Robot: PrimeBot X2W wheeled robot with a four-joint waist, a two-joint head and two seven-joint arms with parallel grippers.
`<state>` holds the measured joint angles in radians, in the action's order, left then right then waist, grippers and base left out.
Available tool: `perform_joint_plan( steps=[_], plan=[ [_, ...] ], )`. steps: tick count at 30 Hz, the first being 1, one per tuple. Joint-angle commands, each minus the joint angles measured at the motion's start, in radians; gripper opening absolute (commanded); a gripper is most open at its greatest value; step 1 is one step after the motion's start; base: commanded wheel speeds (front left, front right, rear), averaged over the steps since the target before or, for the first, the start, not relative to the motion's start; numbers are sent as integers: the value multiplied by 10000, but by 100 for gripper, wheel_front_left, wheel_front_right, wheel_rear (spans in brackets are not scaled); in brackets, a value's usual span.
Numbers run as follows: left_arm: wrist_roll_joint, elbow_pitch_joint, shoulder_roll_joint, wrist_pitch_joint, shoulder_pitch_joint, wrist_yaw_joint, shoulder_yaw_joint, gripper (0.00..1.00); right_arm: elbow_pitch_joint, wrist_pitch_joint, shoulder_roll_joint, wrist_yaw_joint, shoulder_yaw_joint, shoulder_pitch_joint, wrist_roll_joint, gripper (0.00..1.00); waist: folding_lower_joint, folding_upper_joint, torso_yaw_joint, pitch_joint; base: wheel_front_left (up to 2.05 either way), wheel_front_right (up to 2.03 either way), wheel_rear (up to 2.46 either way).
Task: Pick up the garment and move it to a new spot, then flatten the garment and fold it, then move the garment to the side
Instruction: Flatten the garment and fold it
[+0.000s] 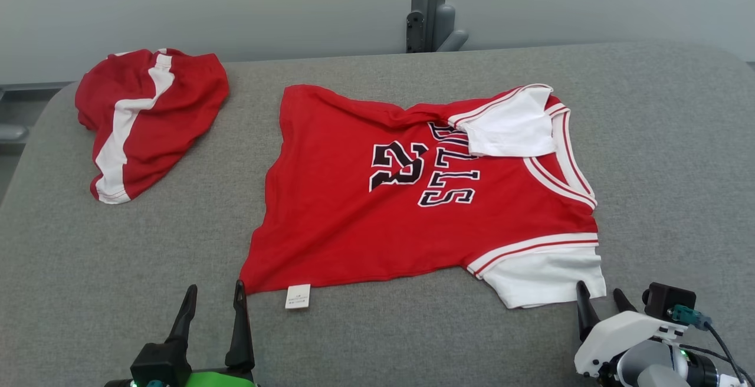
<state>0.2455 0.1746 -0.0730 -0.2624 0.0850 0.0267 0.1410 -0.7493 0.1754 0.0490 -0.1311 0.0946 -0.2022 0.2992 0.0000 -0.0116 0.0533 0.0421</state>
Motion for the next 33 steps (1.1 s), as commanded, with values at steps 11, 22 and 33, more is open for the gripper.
perform_joint_plan(
  steps=[11, 22, 33],
  plan=[
    [18, -26, -107, -27, -280, 57, 39, 100, -2054, 556, -6, 7, -337, -1192, 225, 0, 0, 116, 315, 328, 0, 0, 0],
    [310, 143, -55, -12, -22, -46, 95, 100, -668, 887, 34, 10, -457, -396, 616, 0, 0, 116, -253, 240, 0, 0, 0],
    [1825, 1009, 121, 759, 53, -253, -27, 100, 3115, -186, 37, 10, -345, 1512, 941, 0, 0, 116, -1166, 486, 0, 0, 0]
  ],
)
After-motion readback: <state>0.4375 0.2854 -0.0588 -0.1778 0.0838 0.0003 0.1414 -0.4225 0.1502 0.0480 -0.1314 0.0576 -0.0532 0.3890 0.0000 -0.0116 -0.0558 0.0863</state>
